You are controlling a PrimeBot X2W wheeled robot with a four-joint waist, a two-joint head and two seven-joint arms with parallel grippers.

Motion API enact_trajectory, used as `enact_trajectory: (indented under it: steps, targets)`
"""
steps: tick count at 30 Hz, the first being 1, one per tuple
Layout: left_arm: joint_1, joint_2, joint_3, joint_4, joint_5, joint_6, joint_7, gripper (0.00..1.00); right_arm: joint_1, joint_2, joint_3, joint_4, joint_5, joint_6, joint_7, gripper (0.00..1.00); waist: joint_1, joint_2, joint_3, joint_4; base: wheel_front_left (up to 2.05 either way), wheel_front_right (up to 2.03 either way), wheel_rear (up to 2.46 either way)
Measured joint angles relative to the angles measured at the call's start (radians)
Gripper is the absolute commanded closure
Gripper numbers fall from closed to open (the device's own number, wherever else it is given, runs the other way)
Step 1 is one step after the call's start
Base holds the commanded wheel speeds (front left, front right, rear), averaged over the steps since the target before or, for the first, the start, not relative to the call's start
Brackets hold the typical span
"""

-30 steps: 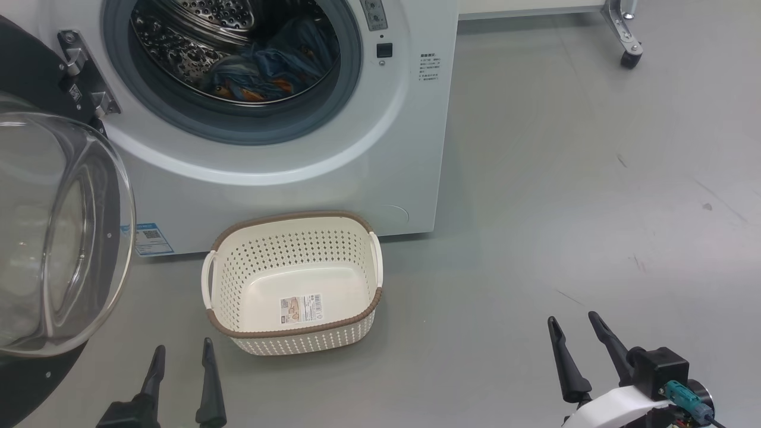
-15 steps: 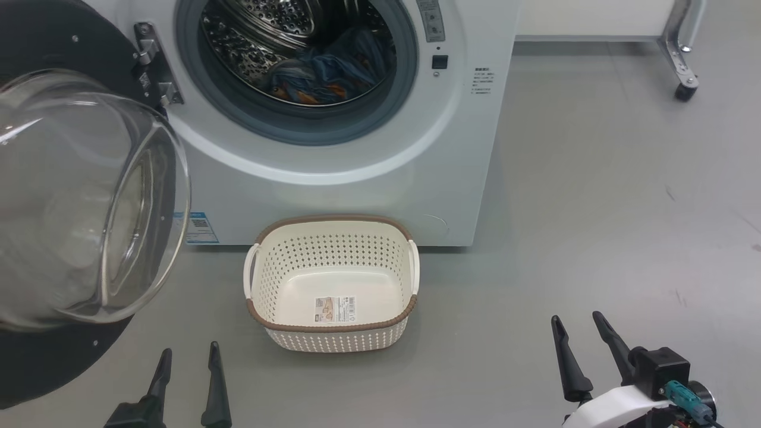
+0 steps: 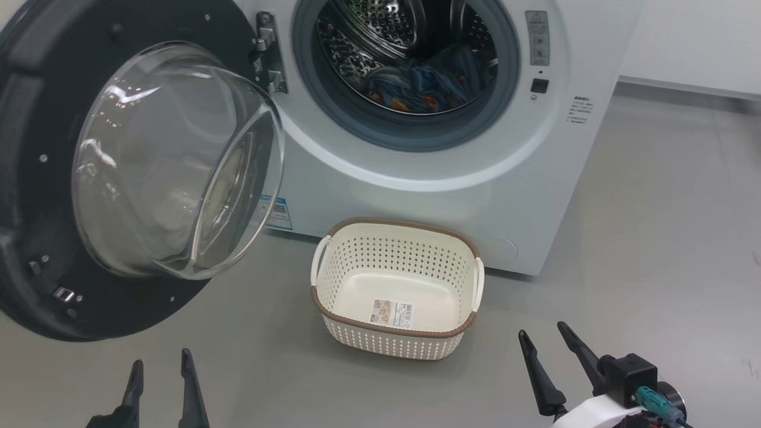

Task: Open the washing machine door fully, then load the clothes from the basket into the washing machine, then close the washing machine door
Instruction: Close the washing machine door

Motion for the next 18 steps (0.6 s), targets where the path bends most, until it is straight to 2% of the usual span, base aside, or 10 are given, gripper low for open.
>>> enact_trajectory:
  steps: [8,11,18]
  targets:
    - [0.010,0.002,-0.025,0.001,0.001,0.000,0.000,0.00,0.001,-0.002,-0.038,-0.007,0.004,0.000,0.000,0.00,0.0000,0.0000,-0.015,0.113,0.00,0.00,0.00]
    - [0.010,0.002,-0.016,-0.003,0.001,0.000,0.000,0.00,0.000,-0.001,-0.021,-0.007,0.004,0.000,0.000,0.00,0.0000,0.0000,-0.017,0.152,0.00,0.00,0.00]
    - [0.010,0.003,-0.002,-0.010,0.001,0.000,0.000,0.00,0.000,0.001,-0.008,-0.006,0.004,0.000,0.000,0.00,0.0000,0.0000,-0.018,0.207,0.00,0.00,0.00]
